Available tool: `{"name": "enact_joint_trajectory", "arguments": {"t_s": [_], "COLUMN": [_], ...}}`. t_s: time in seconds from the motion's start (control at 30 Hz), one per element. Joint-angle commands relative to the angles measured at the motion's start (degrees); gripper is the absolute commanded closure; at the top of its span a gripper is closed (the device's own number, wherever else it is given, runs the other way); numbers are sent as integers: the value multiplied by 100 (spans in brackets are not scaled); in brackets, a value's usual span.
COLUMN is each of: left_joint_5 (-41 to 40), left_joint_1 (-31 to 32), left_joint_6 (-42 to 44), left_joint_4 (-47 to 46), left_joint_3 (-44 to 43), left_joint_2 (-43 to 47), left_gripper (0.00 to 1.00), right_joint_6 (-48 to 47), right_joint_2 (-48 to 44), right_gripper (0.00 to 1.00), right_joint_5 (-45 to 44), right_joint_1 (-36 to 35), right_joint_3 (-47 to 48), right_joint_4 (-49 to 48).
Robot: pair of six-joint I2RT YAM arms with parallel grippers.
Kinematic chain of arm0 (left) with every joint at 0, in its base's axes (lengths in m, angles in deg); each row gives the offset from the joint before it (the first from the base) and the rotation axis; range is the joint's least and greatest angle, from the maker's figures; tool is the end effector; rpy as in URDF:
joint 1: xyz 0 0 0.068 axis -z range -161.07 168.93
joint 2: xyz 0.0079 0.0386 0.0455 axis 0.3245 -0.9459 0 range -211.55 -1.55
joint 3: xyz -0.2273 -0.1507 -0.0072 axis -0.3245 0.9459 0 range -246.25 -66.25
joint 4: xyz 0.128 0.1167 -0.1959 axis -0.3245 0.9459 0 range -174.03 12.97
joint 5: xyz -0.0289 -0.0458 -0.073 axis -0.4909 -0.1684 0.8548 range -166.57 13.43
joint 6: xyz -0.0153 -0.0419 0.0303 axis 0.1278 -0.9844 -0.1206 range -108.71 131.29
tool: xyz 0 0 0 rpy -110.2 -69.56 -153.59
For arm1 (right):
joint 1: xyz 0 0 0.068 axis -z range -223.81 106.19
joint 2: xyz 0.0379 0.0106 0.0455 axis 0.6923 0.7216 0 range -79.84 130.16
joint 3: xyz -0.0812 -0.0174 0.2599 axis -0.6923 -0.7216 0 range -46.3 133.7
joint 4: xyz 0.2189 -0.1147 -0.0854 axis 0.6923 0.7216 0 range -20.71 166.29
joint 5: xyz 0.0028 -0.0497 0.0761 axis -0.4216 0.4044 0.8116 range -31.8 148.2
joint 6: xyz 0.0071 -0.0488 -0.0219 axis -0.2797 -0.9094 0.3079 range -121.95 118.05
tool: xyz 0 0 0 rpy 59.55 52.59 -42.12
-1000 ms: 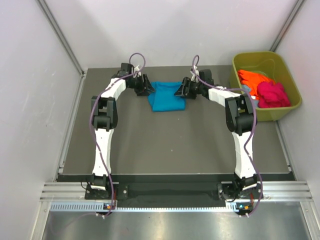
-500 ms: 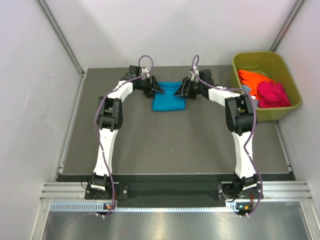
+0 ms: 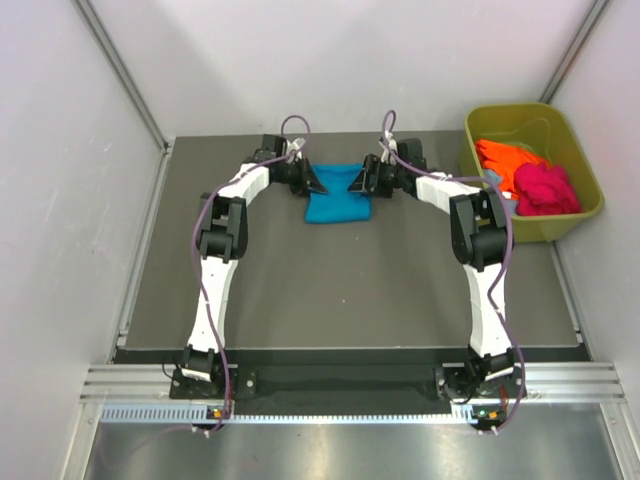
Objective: Fold and stack the t-shirts
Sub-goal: Neatly place the folded tshirt to the corner
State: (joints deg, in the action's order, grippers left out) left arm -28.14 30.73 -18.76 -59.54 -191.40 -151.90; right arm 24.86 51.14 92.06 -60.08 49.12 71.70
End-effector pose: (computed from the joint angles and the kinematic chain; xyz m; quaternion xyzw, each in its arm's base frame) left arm 0.5425 -0.1405 0.1197 0.0037 0.8678 -0.4718 0.1560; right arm 0.4831 0.1616 0.1553 -0.0483 0.8678 0.3975 0.2942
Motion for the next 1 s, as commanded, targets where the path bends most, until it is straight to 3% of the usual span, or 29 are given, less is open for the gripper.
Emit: {"name": "enact_joint_trajectory", "arguments": {"t_s": [0.0, 0.23, 0.57, 0.97], "left_joint_5": [-789, -1563, -2696, -4296], "left_joint_1": [-115, -625, -1802, -2699], "left_joint_6": [753, 1869, 3186, 3883], "left_joint_4": [731, 1732, 2586, 2175], "left_joint_3": [34, 200, 201, -45], "left_joint_2": [364, 1103, 1578, 1244], "left_gripper": [100, 100, 100, 100], "right_joint_6": [-483, -975, -1248, -1345], "right_joint_2": [-449, -1144, -1312, -1417], "right_gripper": [31, 28, 28, 28], "right_joint_5": [-274, -530, -548, -592], "right_joint_1": [-25, 282, 353, 344], "right_joint_3": [267, 276, -6, -111], "right_joint_4": [224, 470, 629, 629]}}
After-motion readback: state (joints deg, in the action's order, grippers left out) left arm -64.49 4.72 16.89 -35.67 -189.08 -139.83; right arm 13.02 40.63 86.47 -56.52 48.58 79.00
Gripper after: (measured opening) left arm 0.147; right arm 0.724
